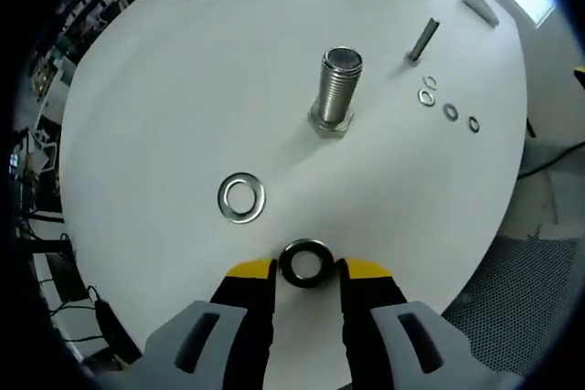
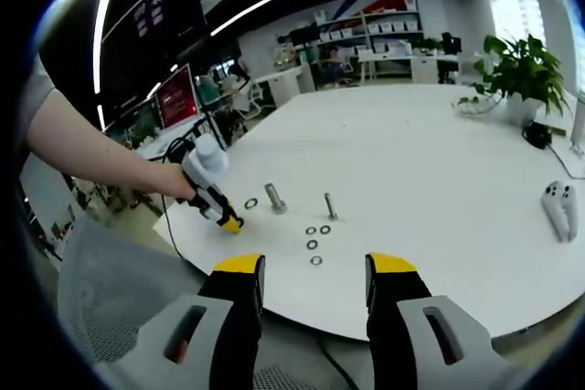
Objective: Place the washer onto the threaded stud by aligning its center hole with the stud, sliding it down to the base, and recovering from edge contact or off-axis alignment until the washer reaches the visible bottom stop.
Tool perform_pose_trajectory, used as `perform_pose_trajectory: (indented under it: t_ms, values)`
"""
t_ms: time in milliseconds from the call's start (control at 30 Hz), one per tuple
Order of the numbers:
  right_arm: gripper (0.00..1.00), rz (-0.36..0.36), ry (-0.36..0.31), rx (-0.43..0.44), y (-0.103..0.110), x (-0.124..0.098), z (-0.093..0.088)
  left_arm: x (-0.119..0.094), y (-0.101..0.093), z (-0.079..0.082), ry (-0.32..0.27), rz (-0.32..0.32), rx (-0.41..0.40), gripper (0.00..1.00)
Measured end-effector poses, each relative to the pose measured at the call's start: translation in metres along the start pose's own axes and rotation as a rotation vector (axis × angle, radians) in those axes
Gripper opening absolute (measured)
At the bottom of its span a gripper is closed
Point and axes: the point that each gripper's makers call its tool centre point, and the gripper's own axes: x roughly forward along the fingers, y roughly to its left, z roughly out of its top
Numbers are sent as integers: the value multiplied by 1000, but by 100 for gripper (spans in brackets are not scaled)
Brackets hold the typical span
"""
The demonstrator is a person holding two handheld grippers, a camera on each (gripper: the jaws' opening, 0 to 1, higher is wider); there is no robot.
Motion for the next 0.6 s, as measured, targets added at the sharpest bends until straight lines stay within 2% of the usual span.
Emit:
perform_pose_trajectory:
  t_ms: [167,267,533,600]
  values:
    - [46,-4,1,1,-1,0,0,0,-2,-1,41,-3,47,25]
    - [46,-4,2,1,-1,0,0,0,0,-2,57,-6,42,23]
    - [46,-5,2,0,-1,0,0,-3,-2,-2,55,-3,36,21]
    - [46,-5,2,0,-1,0,0,-4,-4,-2,44,-3,4,20]
